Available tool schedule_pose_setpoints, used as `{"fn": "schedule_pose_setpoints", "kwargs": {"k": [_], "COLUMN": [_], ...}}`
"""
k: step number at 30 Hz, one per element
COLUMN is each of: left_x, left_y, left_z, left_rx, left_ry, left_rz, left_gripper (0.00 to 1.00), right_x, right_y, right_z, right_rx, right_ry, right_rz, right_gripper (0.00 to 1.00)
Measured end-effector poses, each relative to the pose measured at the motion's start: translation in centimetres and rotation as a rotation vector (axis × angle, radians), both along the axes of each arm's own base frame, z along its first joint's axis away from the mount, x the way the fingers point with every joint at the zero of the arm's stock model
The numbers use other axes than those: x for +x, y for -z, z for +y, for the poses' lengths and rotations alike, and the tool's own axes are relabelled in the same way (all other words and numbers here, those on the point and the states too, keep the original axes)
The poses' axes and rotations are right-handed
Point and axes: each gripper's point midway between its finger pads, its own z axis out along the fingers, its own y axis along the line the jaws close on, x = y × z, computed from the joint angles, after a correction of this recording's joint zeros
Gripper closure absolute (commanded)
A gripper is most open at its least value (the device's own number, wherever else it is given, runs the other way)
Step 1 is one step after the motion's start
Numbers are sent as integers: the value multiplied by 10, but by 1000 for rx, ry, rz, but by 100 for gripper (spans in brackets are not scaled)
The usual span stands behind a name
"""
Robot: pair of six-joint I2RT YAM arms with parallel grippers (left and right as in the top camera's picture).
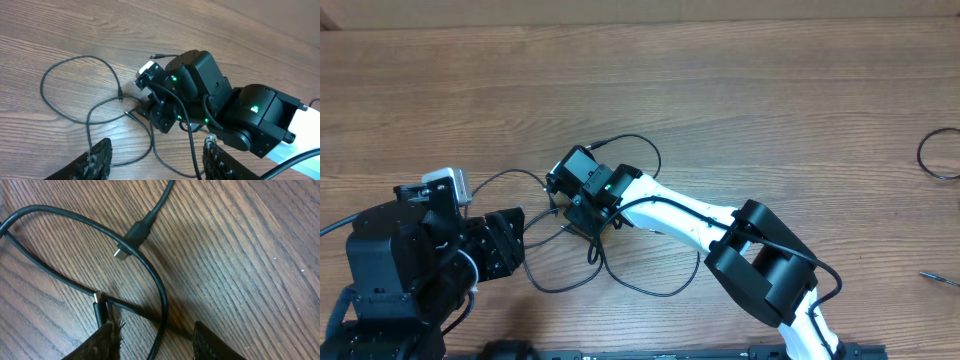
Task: Untangle cables
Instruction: 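Lower the right gripper onto the center cable and grasp it, then pull the grasped cable off to the far right with the right gripper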
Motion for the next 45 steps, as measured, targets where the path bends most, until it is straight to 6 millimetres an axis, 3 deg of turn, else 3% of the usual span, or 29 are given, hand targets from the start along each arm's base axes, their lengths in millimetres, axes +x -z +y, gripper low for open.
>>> {"fn": "schedule_pose_setpoints", "kwargs": {"k": [9, 13, 16, 22, 27, 31, 36, 40, 45], "left_x": [0, 0, 0, 0, 0, 0, 0, 0, 0], "left_y": [0, 0, 0, 0, 0, 0, 0, 0, -1], "left_z": [0, 0, 0, 0, 0, 0, 0, 0, 0], "left_rx": [-1, 1, 2, 4, 5, 7, 7, 7, 7], "left_ry": [1, 2, 3, 5, 6, 8, 8, 8, 8], "left_rz": [0, 0, 1, 1, 1, 0, -3, -4, -4], "left_gripper": [42, 42, 42, 42, 41, 41, 41, 41, 41], "right_x": [0, -1, -2, 7, 38, 88, 150, 192, 233], "right_y": [2, 12, 20, 18, 8, -17, -60, -104, -157], "right_z": [0, -2, -3, -4, -15, -40, -90, -138, -219], "right_rx": [-2, -15, -30, -32, -37, -10, 14, 31, 35], "right_ry": [12, 24, 23, 41, 108, 242, 429, 578, 763], "right_rz": [7, 24, 34, -4, -46, -68, -87, -119, -182], "right_gripper": [55, 96, 96, 96, 96, 96, 96, 96, 96]}}
